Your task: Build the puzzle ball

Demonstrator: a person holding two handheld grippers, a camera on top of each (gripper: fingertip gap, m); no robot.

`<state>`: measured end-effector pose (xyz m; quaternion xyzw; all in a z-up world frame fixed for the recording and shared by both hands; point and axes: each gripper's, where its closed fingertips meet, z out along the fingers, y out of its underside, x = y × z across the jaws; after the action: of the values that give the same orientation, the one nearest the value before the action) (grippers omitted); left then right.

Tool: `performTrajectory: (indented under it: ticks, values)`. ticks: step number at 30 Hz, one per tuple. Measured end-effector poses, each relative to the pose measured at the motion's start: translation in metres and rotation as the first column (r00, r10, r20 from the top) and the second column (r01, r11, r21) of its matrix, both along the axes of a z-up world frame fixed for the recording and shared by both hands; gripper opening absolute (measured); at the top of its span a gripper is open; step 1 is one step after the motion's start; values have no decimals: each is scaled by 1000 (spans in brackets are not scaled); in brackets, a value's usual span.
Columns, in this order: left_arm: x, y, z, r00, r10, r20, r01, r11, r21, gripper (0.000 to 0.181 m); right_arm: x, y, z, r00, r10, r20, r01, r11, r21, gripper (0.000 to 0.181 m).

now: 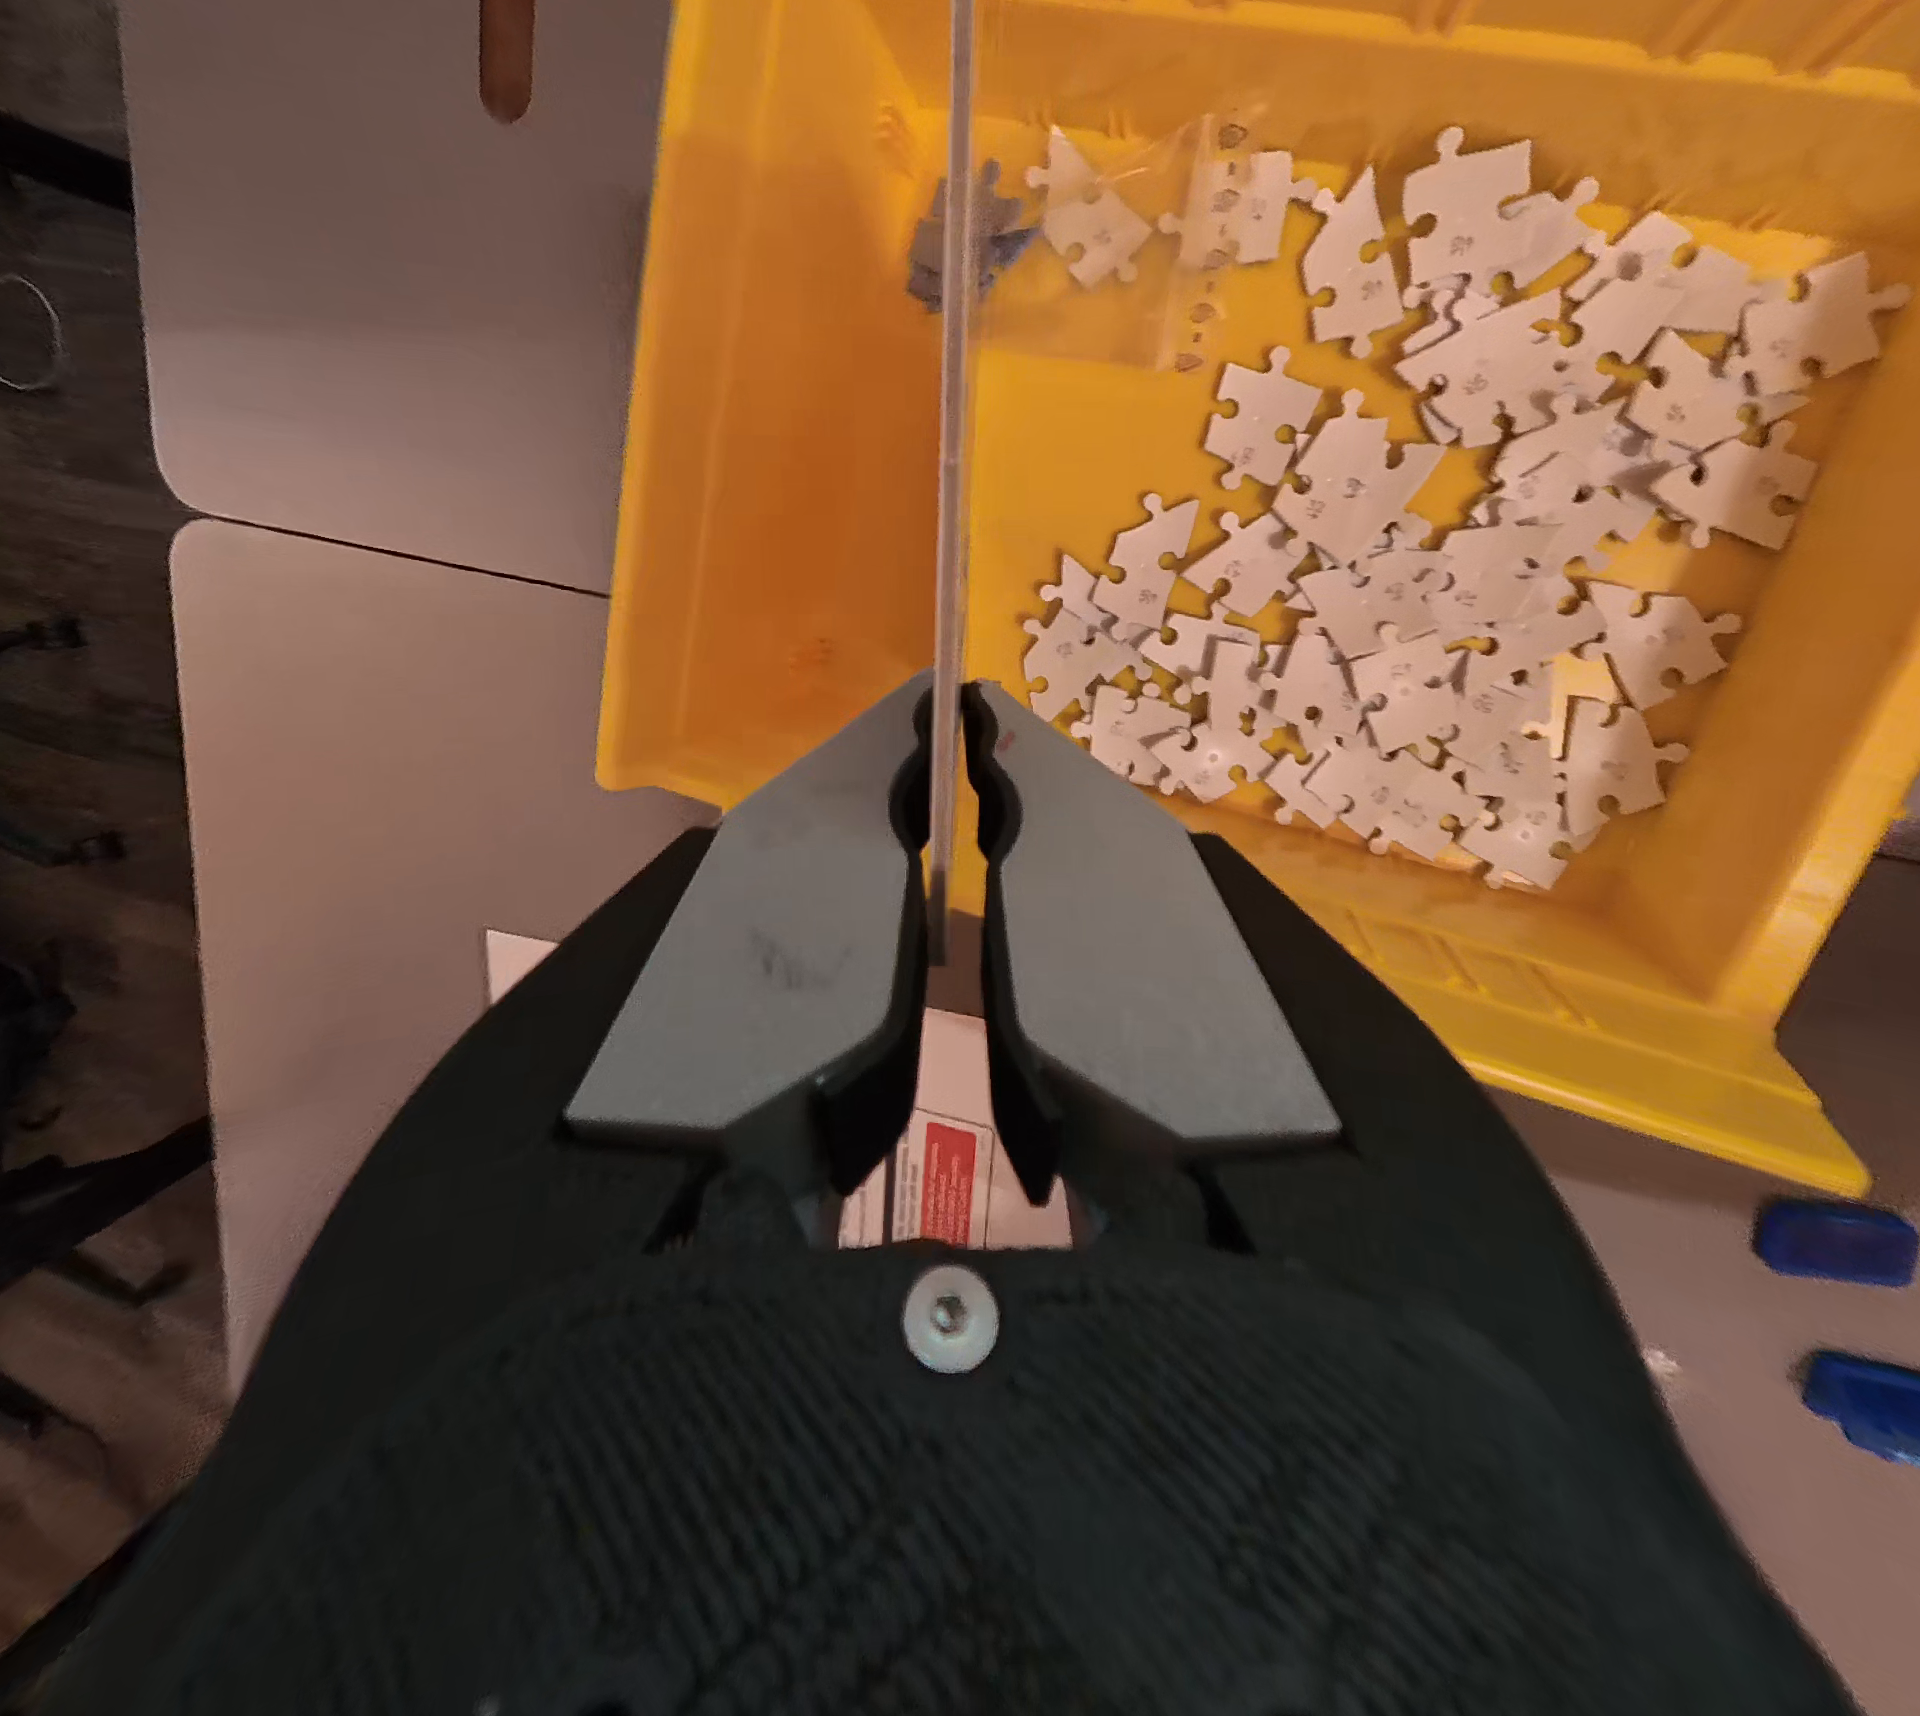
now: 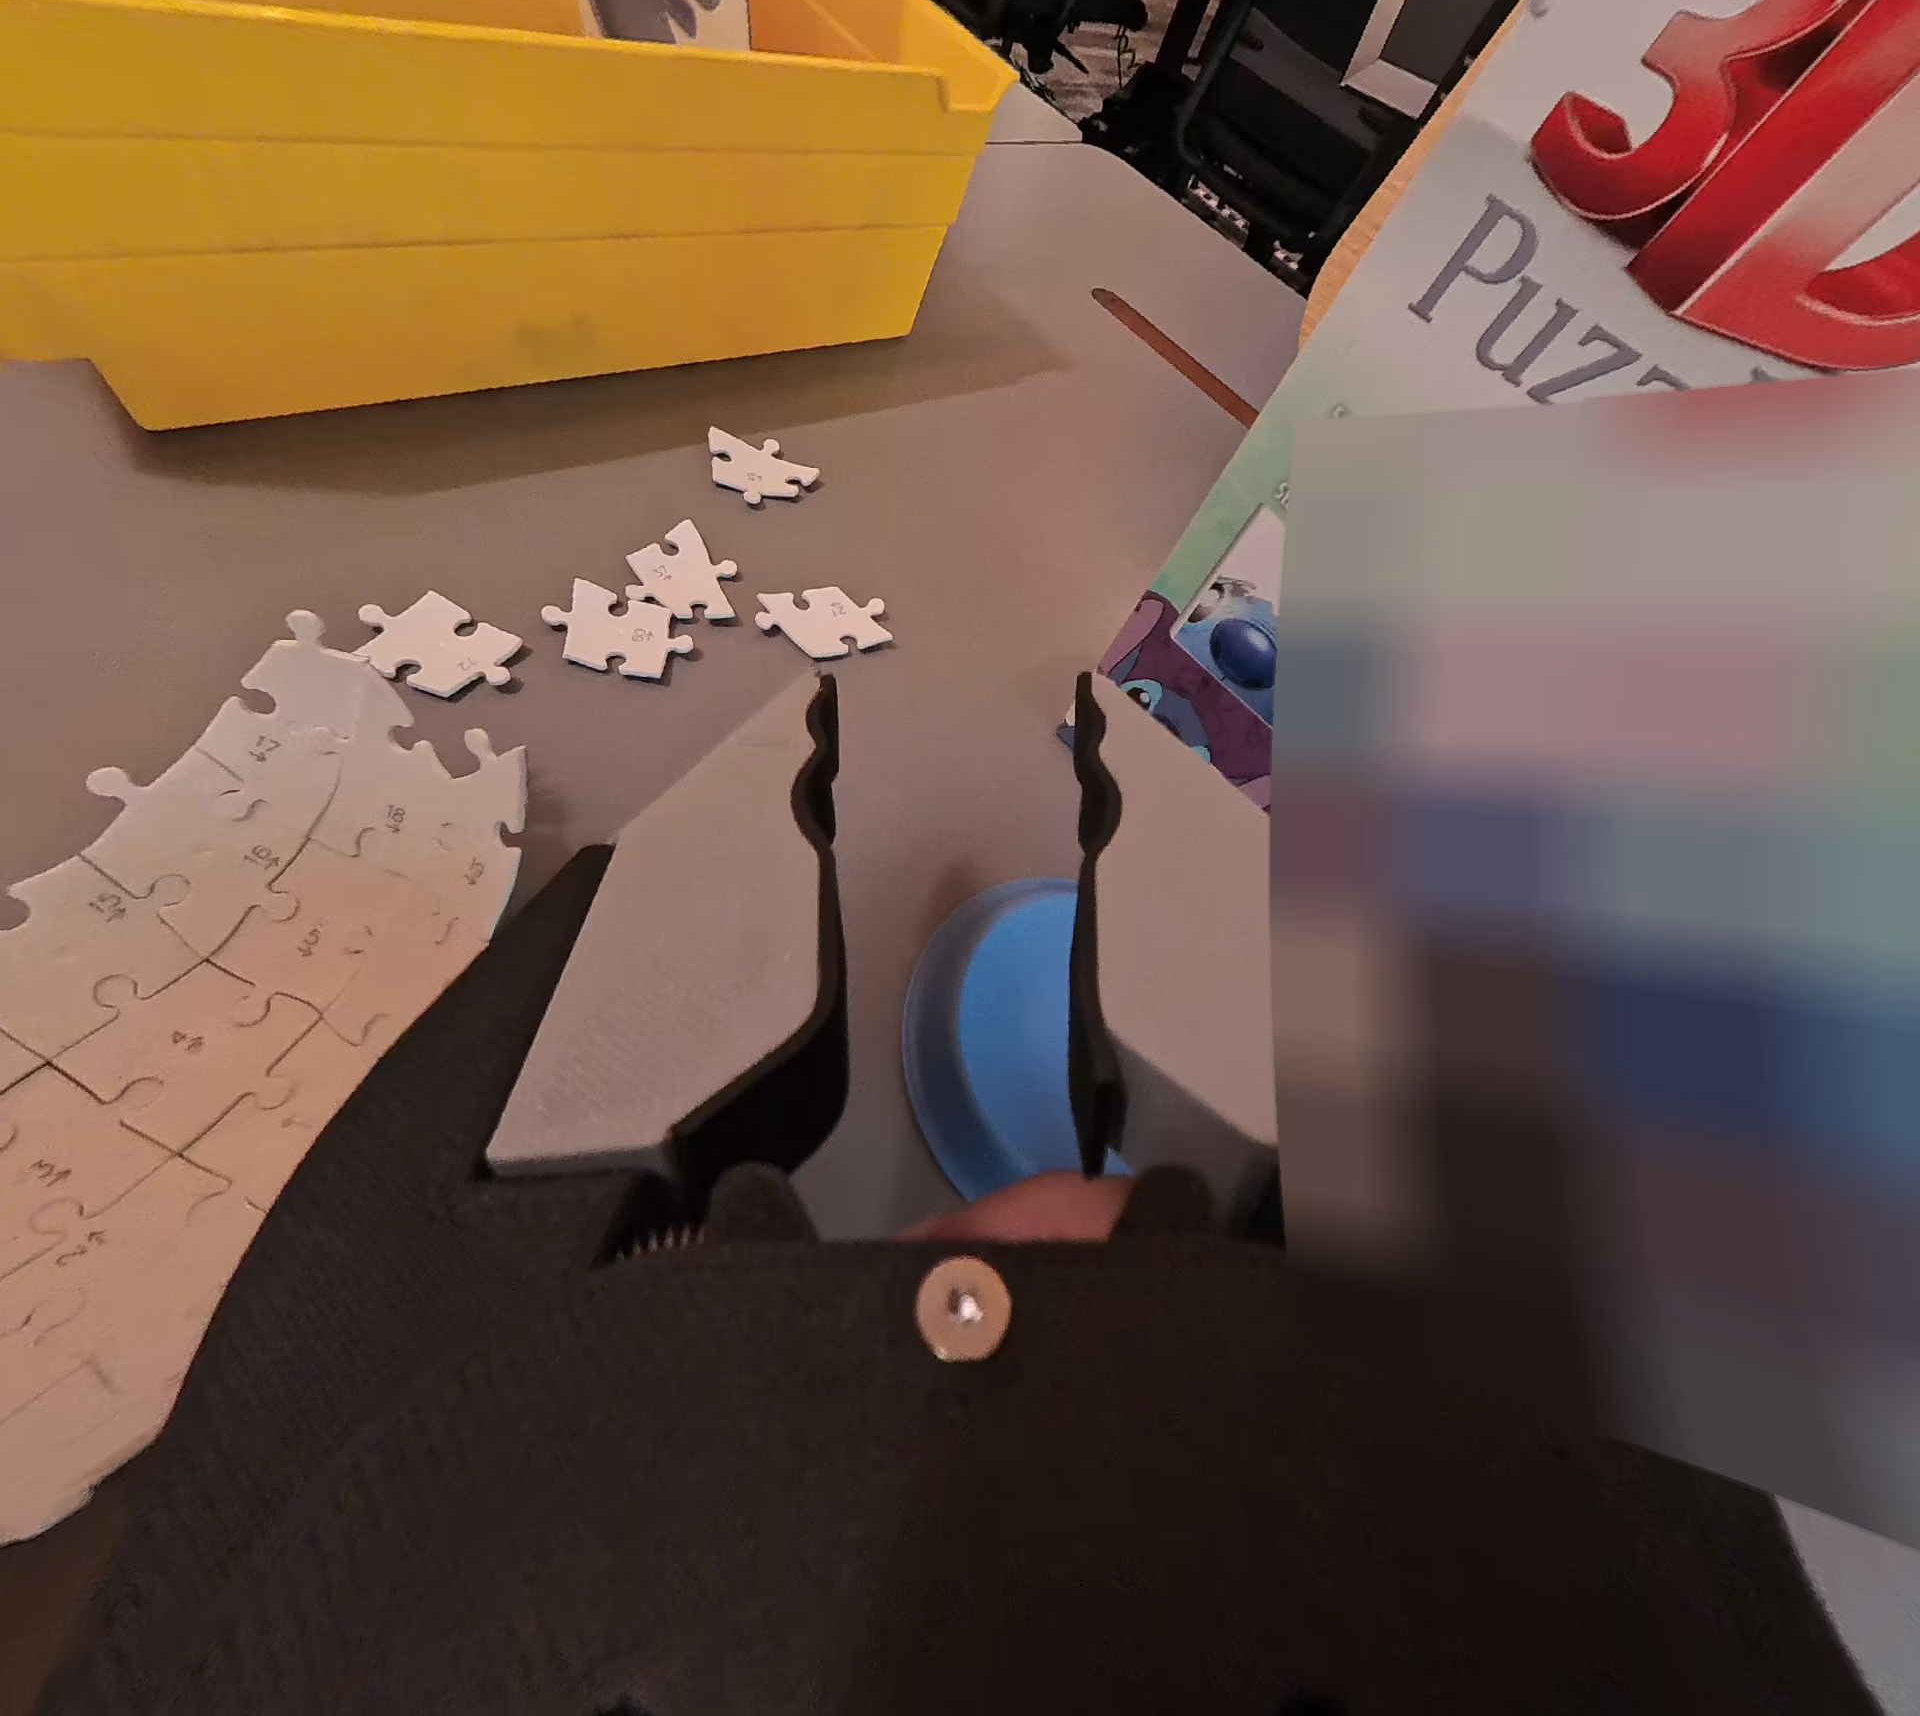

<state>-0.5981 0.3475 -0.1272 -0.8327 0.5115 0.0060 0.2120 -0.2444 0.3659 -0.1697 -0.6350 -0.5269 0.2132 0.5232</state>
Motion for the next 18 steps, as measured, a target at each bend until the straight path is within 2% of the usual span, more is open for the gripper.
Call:
performTrajectory:
  ticks: [2, 6, 15, 18]
  values:
    - [-4, 7, 1, 998, 37, 59, -35, 999, -35, 0, 0, 1, -3, 1000, -3, 8, 3, 1000, -3, 43]
    - [-18, 27, -1, 985, 109, 130, -104, 994, -45, 11, 1, 5, -7, 1000, -12, 15, 13, 1000, -15, 43]
    - [-25, 51, -16, 959, 165, 229, -162, 986, -32, 27, 1, 7, -15, 999, -10, 33, 12, 999, -41, 43]
    - [-32, 59, -15, 950, 206, 236, -213, 977, 5, 42, 1, 7, -16, 999, -9, 39, 11, 999, -42, 42]
